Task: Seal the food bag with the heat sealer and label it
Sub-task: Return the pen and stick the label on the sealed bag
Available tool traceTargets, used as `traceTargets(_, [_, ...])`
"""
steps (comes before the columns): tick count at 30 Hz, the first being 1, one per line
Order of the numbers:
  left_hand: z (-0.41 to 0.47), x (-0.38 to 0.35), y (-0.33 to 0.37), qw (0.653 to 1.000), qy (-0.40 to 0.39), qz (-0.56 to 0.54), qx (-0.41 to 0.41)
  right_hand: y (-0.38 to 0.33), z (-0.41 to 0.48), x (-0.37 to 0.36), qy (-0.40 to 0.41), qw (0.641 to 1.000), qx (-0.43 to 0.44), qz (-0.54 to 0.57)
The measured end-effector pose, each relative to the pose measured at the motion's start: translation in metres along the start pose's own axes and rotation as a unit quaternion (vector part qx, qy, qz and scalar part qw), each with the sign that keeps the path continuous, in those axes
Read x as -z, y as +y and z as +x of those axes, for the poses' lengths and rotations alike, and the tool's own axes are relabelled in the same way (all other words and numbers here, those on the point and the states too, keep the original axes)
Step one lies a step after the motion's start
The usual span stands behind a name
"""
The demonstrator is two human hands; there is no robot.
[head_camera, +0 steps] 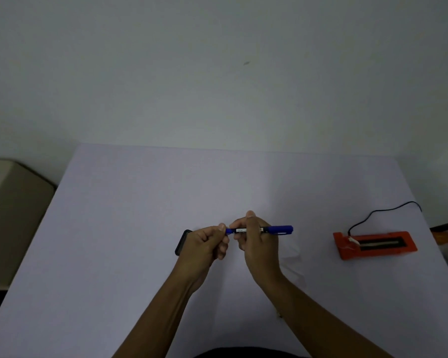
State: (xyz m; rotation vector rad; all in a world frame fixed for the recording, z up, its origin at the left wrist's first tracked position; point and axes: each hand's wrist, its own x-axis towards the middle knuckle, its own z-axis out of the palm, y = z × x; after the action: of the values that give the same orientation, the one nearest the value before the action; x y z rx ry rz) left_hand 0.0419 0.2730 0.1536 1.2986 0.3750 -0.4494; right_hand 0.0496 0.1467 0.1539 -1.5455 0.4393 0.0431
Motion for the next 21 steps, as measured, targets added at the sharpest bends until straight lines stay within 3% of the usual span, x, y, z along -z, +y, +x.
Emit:
traceTargets(5, [0.010, 0.025, -0.005, 0.993, 0.041, 0.113, -0.008, 0.016, 0.009, -0.009, -0.093, 0.995, -0.031, 0.024])
traceTargets(8, [0.024, 0.055, -0.005, 0.975, 0.124, 0.184, -0.026, 0.033, 0.022, -0.021, -0.117, 0.988, -0.092, 0.045])
traceTargets(11, [0.036, 0.093, -0.003, 0.936, 0.203, 0.286, -0.041, 0.056, 0.033, -0.034, -0.092, 0.982, -0.163, 0.021])
traceTargets(14, [0.040, 0.129, -0.005, 0.885, 0.248, 0.392, -0.040, 0.082, 0.037, -0.041, -0.105, 0.973, -0.195, -0.071])
traceTargets(21, [0.065, 0.139, -0.046, 0.841, 0.241, 0.485, 0.003, 0.129, 0.032, -0.058, -0.147, 0.947, -0.240, -0.157])
